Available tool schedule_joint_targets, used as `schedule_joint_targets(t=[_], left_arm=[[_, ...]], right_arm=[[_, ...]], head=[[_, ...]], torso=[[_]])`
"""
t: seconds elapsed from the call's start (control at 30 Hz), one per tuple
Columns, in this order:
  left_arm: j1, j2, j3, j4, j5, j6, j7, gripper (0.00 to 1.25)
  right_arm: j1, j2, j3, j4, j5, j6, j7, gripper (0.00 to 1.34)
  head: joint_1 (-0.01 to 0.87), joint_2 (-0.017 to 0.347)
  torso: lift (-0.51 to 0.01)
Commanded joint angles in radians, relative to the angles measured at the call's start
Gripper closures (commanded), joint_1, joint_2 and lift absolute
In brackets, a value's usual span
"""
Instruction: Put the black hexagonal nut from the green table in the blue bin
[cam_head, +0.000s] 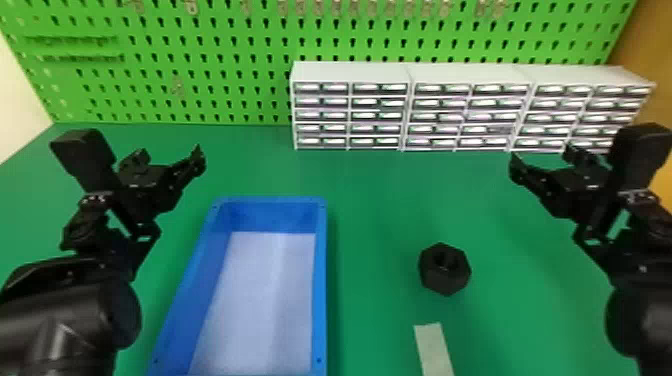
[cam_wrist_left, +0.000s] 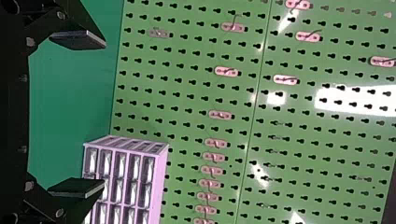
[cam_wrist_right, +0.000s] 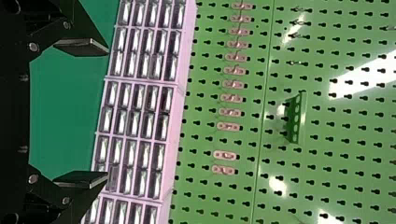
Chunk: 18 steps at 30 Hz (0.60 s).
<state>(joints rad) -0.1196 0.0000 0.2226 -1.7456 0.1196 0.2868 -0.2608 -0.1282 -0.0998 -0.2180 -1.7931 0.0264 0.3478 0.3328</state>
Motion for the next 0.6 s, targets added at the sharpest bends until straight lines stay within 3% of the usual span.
schedule_joint_targets(t=[0.0,0.43,0.57], left_arm=[[0.0,-0.003,-0.002,0.0,0.0,0.0,0.0,0.22],[0.0,-0.003,-0.002,0.0,-0.006,0.0,0.0,0.22],[0.0,-0.003,-0.002,0.0,-0.009,0.0,0.0,0.22]], right_arm=[[-0.005,0.0,0.003,0.0,-0.011,0.014,0.0,0.34],[-0.079,0.002,0.017,-0.029,-0.039,0.241,0.0,0.34],[-0.113,-0.012,0.032,-0.031,-0.04,0.295,0.0,0.34]], head=[[0.686,0.051],[0.686,0.051],[0.686,0.051]], torso=[[-0.097],[-0.097],[-0.097]])
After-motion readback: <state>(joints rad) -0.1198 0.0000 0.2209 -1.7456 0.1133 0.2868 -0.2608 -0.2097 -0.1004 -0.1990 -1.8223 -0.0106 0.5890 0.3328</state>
